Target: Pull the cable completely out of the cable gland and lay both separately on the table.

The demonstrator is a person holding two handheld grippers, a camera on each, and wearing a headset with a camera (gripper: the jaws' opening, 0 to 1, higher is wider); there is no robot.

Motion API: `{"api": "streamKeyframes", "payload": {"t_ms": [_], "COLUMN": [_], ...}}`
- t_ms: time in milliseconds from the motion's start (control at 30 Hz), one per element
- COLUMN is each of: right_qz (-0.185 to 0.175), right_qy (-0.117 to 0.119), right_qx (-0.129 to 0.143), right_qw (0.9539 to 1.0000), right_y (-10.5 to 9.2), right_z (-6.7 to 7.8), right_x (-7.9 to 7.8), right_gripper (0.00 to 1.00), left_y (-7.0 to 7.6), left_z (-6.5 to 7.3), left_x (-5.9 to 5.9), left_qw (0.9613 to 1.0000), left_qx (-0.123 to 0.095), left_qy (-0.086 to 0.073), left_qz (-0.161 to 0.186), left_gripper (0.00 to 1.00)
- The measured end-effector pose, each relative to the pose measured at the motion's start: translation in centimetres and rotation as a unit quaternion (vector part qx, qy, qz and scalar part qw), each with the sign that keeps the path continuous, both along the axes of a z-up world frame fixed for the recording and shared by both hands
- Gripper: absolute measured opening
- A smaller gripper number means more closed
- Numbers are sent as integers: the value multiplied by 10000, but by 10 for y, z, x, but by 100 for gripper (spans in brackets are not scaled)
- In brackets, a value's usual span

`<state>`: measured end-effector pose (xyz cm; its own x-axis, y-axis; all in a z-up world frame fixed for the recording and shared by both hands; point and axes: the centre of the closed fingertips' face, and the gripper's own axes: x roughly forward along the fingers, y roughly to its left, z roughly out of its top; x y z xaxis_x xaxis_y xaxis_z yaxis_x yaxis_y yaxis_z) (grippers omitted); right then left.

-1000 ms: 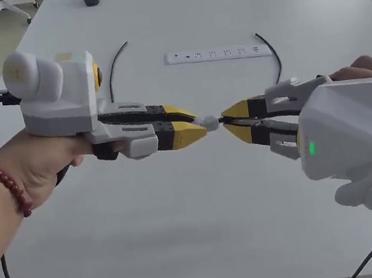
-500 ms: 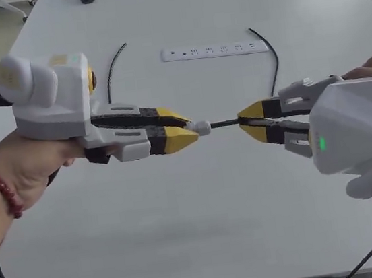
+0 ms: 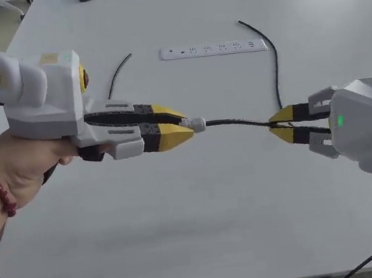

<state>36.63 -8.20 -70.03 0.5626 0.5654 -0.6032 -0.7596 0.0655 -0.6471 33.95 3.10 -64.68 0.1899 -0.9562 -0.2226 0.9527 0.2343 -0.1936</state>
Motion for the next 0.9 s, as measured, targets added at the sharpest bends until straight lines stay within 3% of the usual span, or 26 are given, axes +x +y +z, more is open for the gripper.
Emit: {"api": "streamKeyframes", "payload": {"t_ms": [100,133,167,233,267,333,567,900], "right_qz": [-87,-148,-139,-229,-221,-376,-788,-1119], "right_qy": [145,302,244,438,385,585,942,1281], "right_qx": [-91,-180,-209,-223,-260,-298,-460,-382], "right_qw": [9998,9993,9994,9985,9987,9971,9914,9847], "right_y": [-6,-9,-10,-14,-15,-23,-49,-61], "right_z": [-14,-23,-25,-35,-38,-49,-75,-90], "right_x": [1,1,2,2,5,8,17,21], "right_gripper": [0,0,0,0,0,0,0,0], "left_y": [-1,-2,-2,-3,-3,-5,-8,-13], "left_z": [-1,-1,-1,0,0,3,18,28], "left_x": [1,1,1,2,2,2,2,3], "left_qw": [10000,10000,10000,10000,10000,9999,9990,9979], "left_qx": [-14,-20,-23,-40,-53,-105,-373,-578], "left_qy": [0,-7,-14,-34,-28,-71,-221,-276], "left_qz": [-4,-11,-15,-22,-25,-39,-45,-31], "left_gripper": [15,15,15,15,15,15,15,15]}}
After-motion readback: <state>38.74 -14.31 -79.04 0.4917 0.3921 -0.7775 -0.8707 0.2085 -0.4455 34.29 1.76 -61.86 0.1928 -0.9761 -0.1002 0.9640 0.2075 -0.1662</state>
